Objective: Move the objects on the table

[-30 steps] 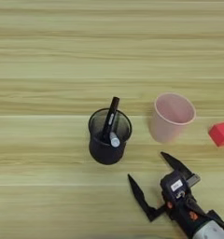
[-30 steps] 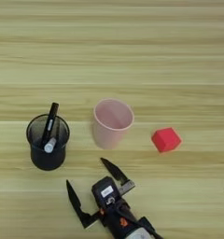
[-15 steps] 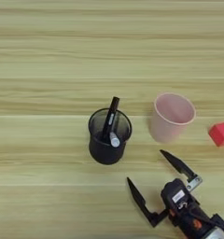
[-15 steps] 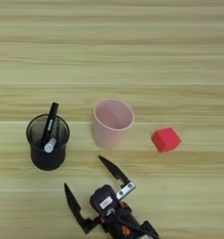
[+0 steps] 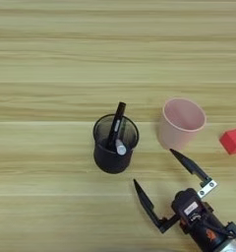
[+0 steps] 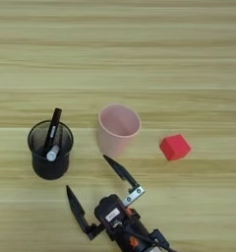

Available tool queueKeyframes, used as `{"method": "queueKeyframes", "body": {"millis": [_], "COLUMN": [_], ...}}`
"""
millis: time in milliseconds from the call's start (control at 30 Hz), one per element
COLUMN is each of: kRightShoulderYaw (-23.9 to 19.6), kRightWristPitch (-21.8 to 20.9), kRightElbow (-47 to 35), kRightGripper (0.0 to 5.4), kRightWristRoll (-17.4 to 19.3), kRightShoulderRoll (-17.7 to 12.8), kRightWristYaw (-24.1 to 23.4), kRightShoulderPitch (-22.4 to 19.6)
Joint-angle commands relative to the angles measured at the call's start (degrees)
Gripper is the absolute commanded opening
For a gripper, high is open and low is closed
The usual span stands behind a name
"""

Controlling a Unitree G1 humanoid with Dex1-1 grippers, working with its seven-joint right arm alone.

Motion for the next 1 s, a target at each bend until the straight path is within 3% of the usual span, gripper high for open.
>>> {"method": "queueKeyframes", "body": {"millis": [33, 533, 1000], "kRightShoulderYaw": [-1.0, 1.2, 4.4], "kRightWristPitch": [-2.0, -4.1, -3.0], "kRightElbow": [-4.1, -6.4, -1.9], "kRightGripper": [5.35, 5.35, 5.35], "kRightWristRoll": [0.9, 0.9, -0.9], "kRightShoulderRoll": [-1.0, -1.5, -0.6], "kRightWristYaw": [0.0, 2.4, 3.1], "kRightShoulderPitch": [-1.2, -2.6, -9.8]}}
